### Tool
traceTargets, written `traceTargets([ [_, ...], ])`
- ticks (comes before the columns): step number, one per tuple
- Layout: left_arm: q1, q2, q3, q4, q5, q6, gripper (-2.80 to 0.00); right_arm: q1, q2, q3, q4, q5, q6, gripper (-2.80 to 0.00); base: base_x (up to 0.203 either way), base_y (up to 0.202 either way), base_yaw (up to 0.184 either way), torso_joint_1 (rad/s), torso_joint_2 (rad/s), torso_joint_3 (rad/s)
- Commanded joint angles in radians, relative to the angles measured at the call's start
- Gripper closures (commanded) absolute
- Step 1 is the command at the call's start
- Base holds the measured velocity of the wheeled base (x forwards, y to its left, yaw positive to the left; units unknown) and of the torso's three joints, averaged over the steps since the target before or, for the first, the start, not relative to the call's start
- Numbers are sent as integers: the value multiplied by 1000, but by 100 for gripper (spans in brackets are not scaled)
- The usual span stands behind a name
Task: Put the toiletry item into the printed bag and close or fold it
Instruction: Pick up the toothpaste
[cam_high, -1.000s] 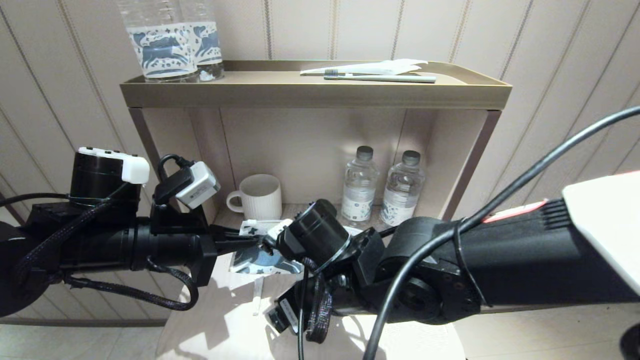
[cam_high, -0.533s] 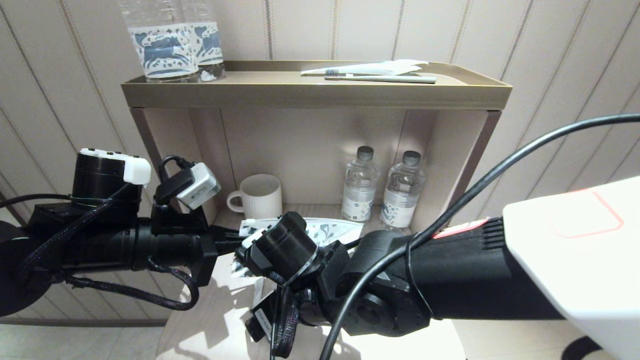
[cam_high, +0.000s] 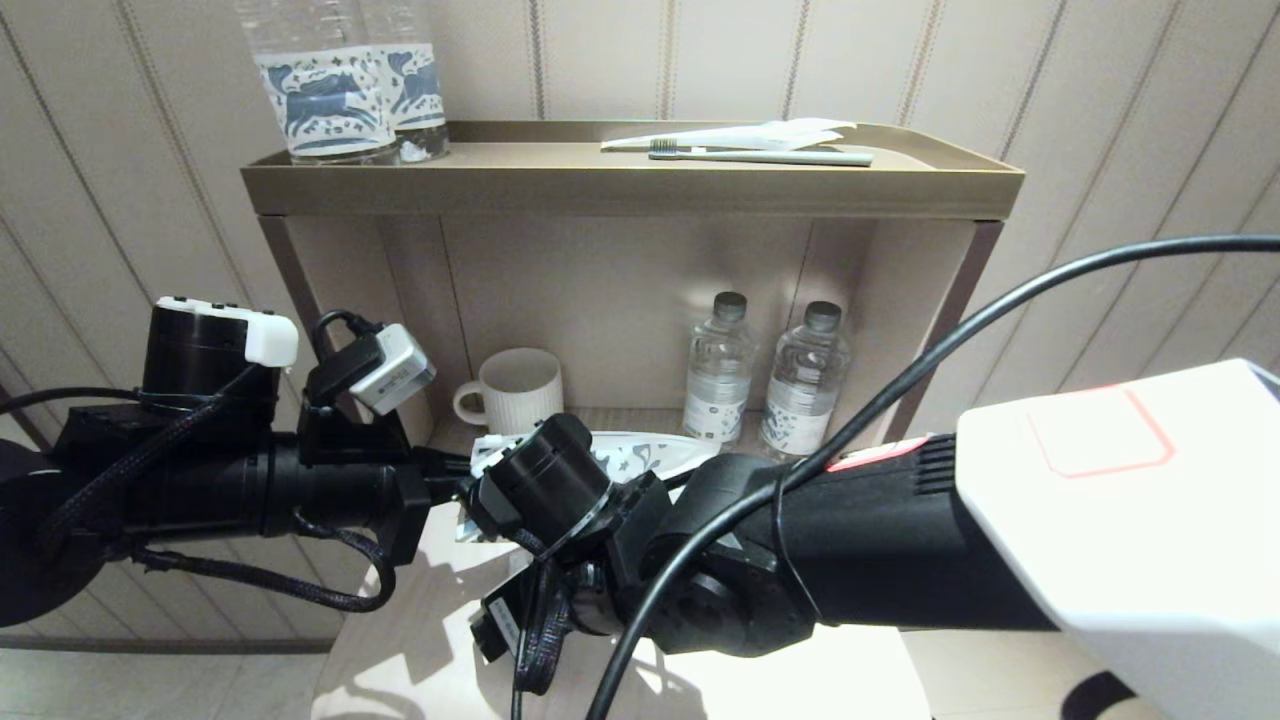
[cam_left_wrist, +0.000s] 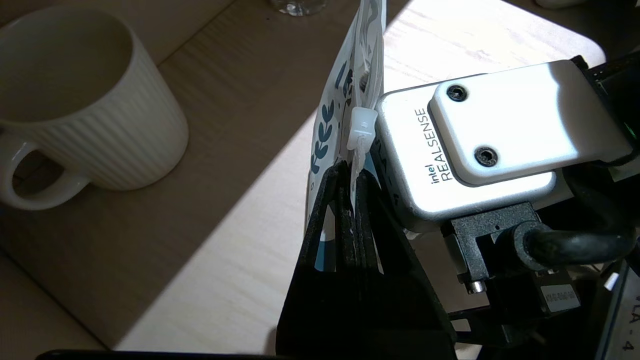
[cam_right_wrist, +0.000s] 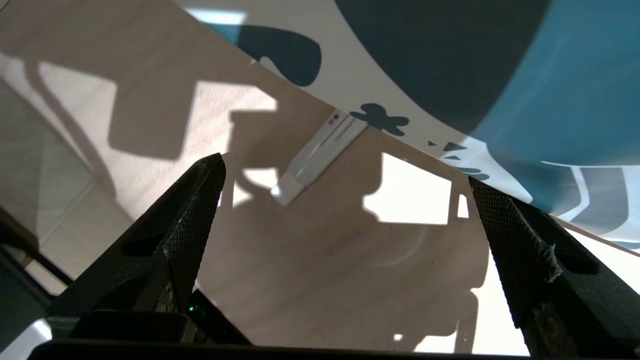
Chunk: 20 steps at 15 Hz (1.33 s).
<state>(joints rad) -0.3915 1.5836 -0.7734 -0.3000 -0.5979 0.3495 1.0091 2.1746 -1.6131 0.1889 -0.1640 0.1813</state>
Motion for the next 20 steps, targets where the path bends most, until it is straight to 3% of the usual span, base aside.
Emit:
traceTargets([
  [1, -1, 8, 0, -1, -7, 2, 0, 2, 46, -38, -2, -19, 1, -280, 0, 0, 0, 0, 0, 0],
  [10, -1, 12, 3, -1, -9, 3, 0, 11, 60, -47, 1, -43, 3, -280, 0, 0, 0, 0, 0, 0],
  [11, -1, 13, 3, -1, -10, 3, 0, 11, 62, -45, 1, -44, 3, 0, 0, 0, 0, 0, 0, 0],
  [20, -1, 12, 5, -1, -11, 6, 0, 12, 70, -47, 0, -46, -2, 0, 0, 0, 0, 0, 0, 0],
])
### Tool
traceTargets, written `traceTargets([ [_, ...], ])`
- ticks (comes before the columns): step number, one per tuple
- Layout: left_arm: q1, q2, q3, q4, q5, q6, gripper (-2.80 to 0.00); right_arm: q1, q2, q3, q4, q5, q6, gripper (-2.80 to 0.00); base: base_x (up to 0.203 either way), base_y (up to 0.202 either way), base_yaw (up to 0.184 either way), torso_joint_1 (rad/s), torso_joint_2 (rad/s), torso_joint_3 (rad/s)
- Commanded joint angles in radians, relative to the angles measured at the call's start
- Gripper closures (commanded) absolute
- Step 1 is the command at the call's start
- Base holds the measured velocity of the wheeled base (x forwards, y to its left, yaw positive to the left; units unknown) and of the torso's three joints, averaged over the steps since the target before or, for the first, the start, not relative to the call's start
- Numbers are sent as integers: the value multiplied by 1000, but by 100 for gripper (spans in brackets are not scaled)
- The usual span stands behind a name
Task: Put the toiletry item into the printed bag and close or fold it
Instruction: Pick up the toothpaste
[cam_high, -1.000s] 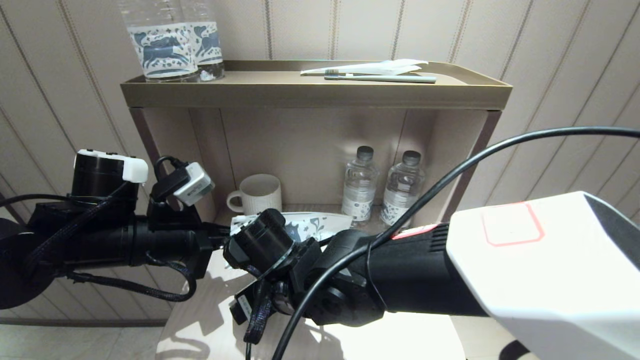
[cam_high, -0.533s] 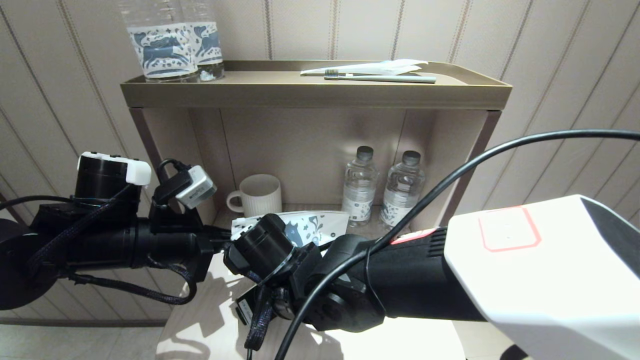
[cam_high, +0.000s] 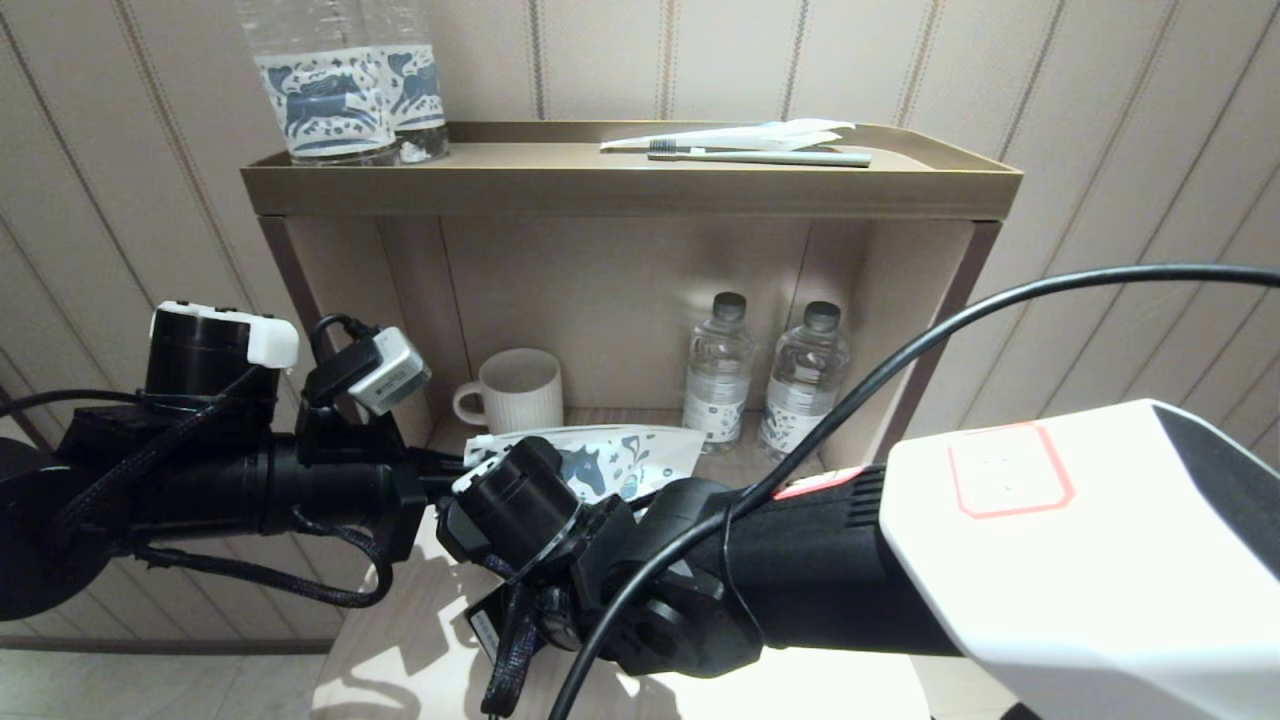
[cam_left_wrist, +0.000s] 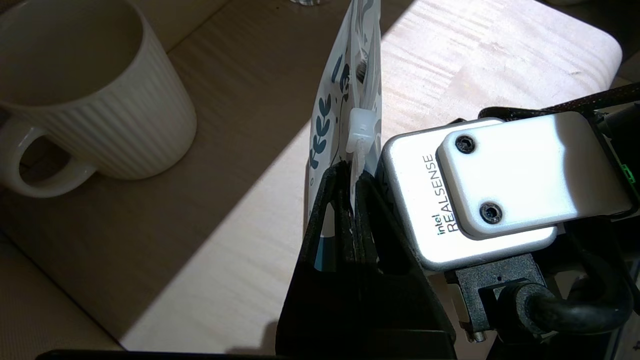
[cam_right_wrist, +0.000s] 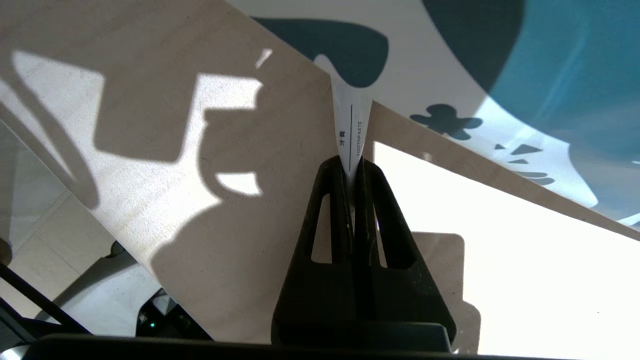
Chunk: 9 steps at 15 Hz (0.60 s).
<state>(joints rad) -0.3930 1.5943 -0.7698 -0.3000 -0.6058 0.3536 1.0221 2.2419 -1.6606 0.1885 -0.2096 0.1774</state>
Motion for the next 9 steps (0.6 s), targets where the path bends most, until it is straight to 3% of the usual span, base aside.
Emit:
traceTargets([
  [1, 0, 4, 3, 1, -3, 5, 0, 0, 4, -3, 0, -1, 0, 0, 0, 0, 0, 0, 0, 0],
  [6, 0, 12, 1, -1, -3, 4, 0, -9, -11, 32, 2, -2, 3, 0, 0, 0, 0, 0, 0, 0],
  [9, 0, 15, -2, -1, -5, 2, 0, -18, -143, 183, -2, -1, 6, 0, 0, 0, 0, 0, 0, 0],
])
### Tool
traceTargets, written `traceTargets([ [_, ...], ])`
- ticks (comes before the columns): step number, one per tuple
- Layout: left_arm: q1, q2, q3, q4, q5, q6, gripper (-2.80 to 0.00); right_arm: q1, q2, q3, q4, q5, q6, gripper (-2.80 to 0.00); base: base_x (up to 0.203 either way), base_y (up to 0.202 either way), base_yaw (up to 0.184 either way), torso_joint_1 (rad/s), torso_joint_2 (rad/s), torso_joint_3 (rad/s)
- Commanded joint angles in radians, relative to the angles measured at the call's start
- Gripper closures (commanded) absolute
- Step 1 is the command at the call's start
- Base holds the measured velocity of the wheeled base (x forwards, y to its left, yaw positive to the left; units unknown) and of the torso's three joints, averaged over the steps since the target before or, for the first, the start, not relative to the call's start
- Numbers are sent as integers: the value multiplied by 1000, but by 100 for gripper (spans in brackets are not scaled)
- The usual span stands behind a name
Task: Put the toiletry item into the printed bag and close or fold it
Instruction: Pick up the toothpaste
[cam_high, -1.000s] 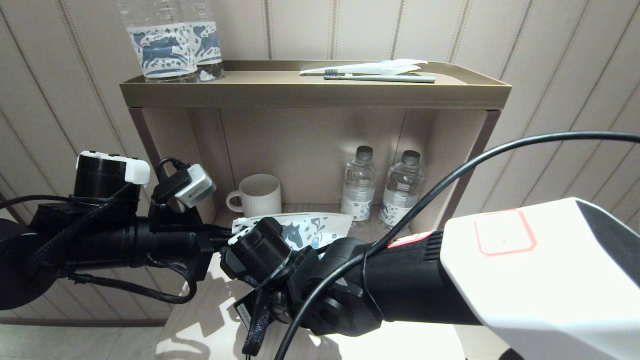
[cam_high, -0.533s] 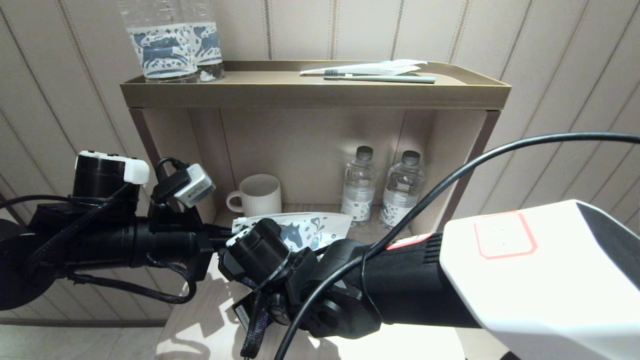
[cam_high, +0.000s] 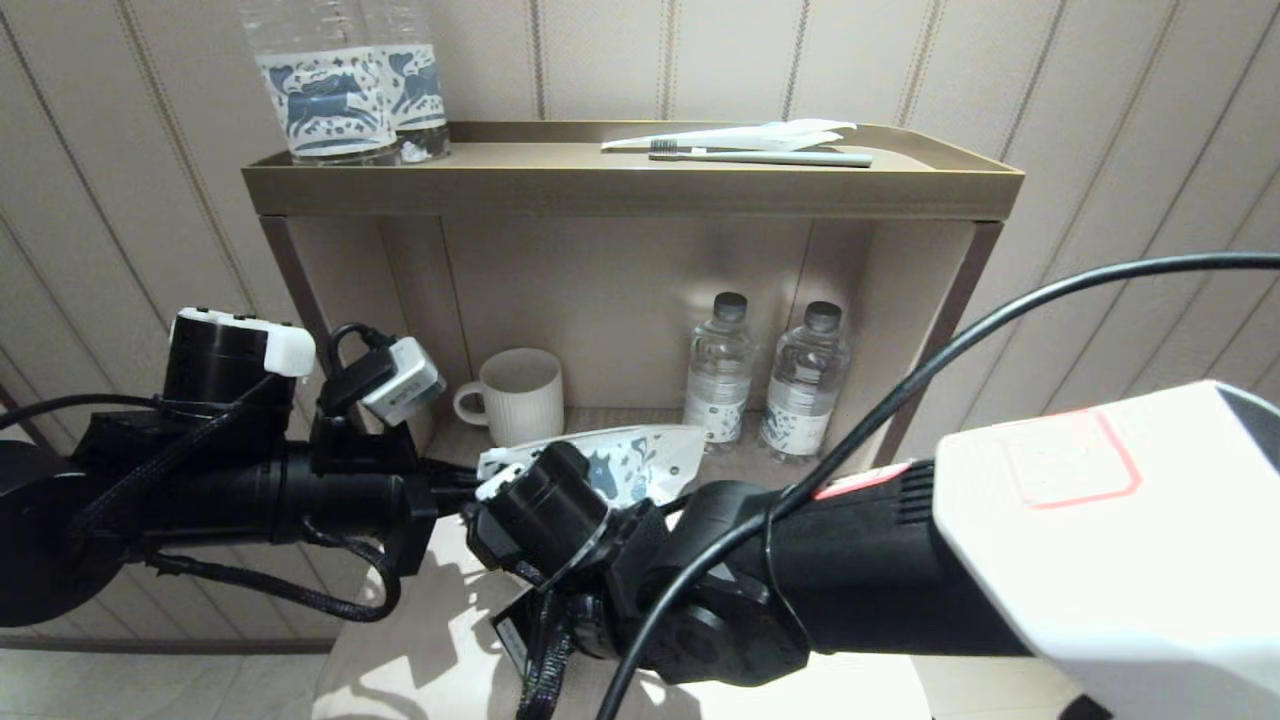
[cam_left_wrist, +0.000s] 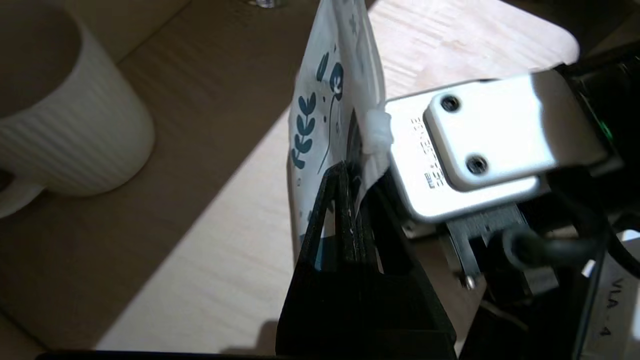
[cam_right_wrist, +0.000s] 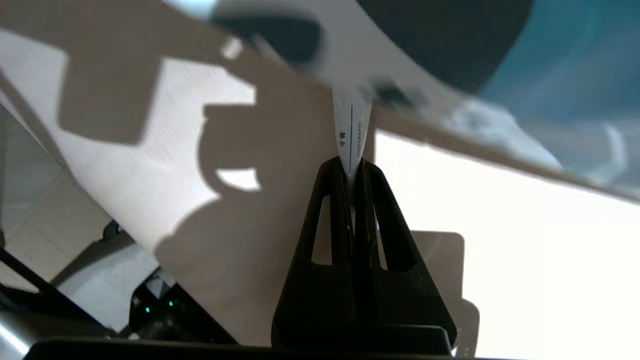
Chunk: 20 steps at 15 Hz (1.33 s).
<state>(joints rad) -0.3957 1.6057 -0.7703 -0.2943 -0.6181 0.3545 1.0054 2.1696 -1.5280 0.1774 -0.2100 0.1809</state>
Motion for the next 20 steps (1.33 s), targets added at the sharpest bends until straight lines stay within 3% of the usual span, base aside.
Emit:
traceTargets([
  [1, 3, 7, -1, -6, 8, 1, 0, -10, -139, 116, 8, 1, 1, 0, 0, 0, 0, 0, 0, 0],
  [4, 3, 17, -1, -6, 7, 1, 0, -38, -394, 346, 5, 4, -24, 0, 0, 0, 0, 0, 0, 0],
  [6, 3, 31, -2, -6, 6, 2, 0, -104, -509, 460, 8, 5, -50, 0, 0, 0, 0, 0, 0, 0],
  [9, 3, 86, 10, -47, 6, 10, 0, -214, -611, 496, 8, 24, -84, 0, 0, 0, 0, 0, 0, 0],
  [13, 3, 114, 58, -181, 6, 18, 0, -258, -617, 384, 66, 96, -151, 0, 0, 0, 0, 0, 0, 0],
  [17, 1, 89, 67, -174, -40, 99, 0, -299, -564, 148, 309, 216, -171, 0, 0, 0, 0, 0, 0, 0],
  [20, -41, 69, 68, -166, -75, 141, 0, -345, -497, -20, 467, 288, -219, 0, 0, 0, 0, 0, 0, 0],
])
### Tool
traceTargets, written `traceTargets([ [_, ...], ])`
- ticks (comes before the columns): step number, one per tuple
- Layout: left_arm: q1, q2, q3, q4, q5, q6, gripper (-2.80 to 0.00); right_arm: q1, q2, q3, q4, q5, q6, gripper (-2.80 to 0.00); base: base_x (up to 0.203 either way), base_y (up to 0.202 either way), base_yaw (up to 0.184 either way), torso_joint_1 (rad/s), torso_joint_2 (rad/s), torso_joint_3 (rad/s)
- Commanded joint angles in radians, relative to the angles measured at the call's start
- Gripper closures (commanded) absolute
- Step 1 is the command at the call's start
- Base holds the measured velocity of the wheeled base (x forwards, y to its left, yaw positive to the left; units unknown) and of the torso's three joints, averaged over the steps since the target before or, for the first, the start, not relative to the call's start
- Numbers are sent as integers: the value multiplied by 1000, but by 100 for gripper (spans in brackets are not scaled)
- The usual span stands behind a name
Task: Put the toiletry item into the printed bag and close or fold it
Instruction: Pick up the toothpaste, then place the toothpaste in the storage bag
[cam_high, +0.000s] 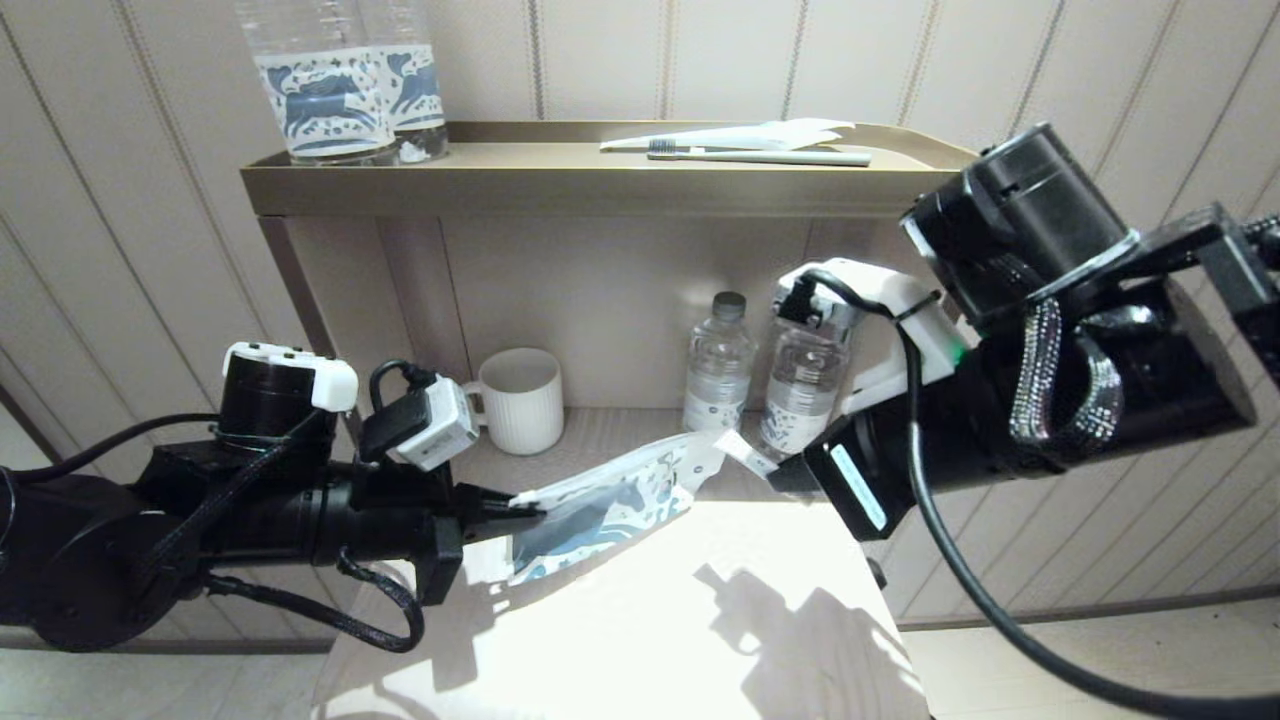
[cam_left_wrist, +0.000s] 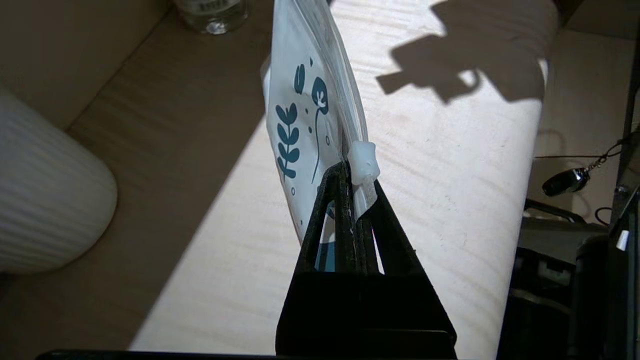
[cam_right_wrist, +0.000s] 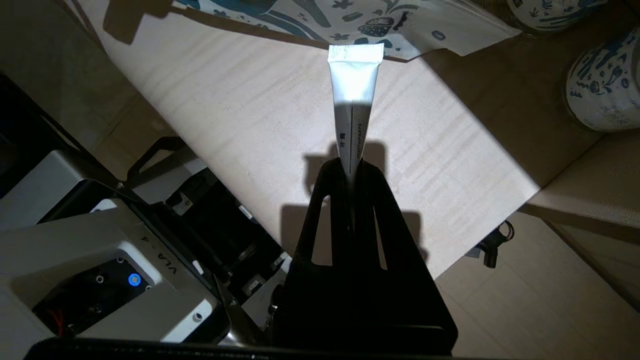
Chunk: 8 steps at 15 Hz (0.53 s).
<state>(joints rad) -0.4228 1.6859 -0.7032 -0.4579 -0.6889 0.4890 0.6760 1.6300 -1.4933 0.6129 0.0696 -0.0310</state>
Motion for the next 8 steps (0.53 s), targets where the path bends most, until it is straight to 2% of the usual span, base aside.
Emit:
traceTargets([
  [1, -18, -7, 3, -2, -4, 24, 0, -21, 68, -95, 63, 22, -25, 0, 0, 0, 0, 0, 0, 0],
  [3, -18, -2, 10, -3, -4, 52, 0, -19, 134, -197, 150, 36, -42, 0, 0, 0, 0, 0, 0, 0],
  [6, -17, -2, 19, -12, -3, 56, 0, -13, 247, -377, 308, 48, -49, 0, 0, 0, 0, 0, 0, 0],
  [8, -17, -3, 26, -14, -6, 88, 0, -11, 301, -464, 431, 75, -51, 0, 0, 0, 0, 0, 0, 0],
])
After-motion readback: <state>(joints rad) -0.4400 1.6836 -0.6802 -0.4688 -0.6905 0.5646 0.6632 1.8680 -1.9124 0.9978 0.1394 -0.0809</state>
